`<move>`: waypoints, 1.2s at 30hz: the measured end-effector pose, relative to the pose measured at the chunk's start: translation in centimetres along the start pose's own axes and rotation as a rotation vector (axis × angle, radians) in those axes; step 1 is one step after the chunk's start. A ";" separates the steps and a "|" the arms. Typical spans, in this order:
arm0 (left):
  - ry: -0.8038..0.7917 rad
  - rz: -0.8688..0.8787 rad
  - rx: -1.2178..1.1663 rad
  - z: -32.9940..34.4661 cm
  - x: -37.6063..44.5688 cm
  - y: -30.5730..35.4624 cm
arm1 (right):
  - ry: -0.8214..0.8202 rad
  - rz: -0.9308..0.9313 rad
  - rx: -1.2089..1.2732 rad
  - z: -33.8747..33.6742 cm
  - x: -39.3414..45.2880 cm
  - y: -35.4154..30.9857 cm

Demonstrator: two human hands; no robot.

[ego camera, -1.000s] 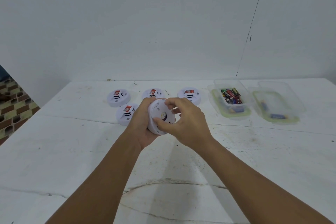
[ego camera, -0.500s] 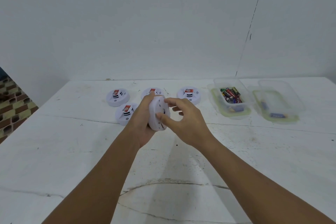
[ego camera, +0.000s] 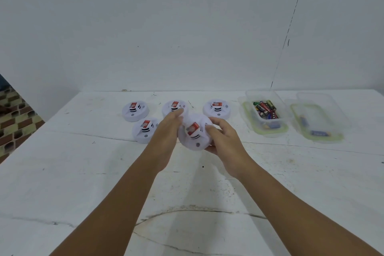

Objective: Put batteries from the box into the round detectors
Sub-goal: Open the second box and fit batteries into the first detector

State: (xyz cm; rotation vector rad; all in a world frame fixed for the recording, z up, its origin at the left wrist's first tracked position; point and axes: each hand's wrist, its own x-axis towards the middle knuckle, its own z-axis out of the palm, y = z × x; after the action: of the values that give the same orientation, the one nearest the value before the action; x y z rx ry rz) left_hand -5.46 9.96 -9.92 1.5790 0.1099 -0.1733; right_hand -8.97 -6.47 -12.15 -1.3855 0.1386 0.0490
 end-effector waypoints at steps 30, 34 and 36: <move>-0.010 0.284 0.402 -1.1 -1.9 -6.8 | -0.131 -0.127 -0.646 -2.2 -1.7 3.8; -0.005 0.301 0.397 -1.2 -2.1 -7.1 | -0.138 -0.139 -0.686 -2.2 -1.3 4.2; 0.004 0.306 0.398 -1.2 -2.1 -7.3 | -0.134 -0.137 -0.677 -2.2 -1.2 4.4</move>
State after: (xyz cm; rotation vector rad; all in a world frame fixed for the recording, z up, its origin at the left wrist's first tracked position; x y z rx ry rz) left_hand -8.80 11.40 -16.66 1.9690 -0.1737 0.0524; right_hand -10.85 -7.77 -16.71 -2.0580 -0.0982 0.0791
